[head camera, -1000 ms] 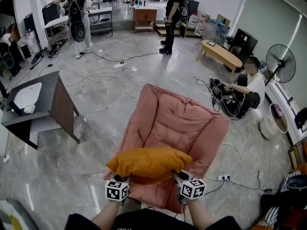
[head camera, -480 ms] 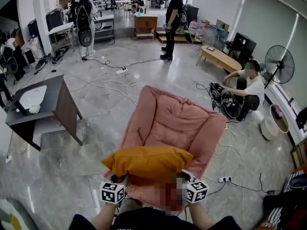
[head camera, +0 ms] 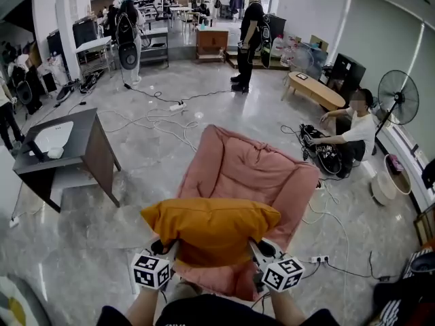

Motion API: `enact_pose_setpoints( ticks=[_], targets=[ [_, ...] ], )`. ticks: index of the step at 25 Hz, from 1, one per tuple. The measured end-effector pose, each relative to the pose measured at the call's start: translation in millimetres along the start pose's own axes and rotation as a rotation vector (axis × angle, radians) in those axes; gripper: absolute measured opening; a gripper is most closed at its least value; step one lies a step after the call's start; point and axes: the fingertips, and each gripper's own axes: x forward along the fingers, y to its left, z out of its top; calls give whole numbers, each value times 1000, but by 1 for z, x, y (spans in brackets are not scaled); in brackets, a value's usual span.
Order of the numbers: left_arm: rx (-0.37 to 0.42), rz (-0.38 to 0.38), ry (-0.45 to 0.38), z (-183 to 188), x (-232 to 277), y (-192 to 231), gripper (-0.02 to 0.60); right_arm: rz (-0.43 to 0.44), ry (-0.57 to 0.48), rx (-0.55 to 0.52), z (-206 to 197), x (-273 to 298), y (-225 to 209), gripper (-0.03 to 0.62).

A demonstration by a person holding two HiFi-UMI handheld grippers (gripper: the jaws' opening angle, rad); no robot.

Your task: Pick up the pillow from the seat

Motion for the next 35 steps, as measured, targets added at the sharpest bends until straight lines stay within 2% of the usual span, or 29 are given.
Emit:
enact_pose_setpoints(
  ticks=[18, 35],
  targets=[
    [114, -50, -193, 103, -36, -45, 120, 33, -189, -103, 105, -44, 15, 34],
    [150, -29, -230, 126, -47, -55, 117, 38, -247, -102, 124, -50, 14, 29]
  ],
)
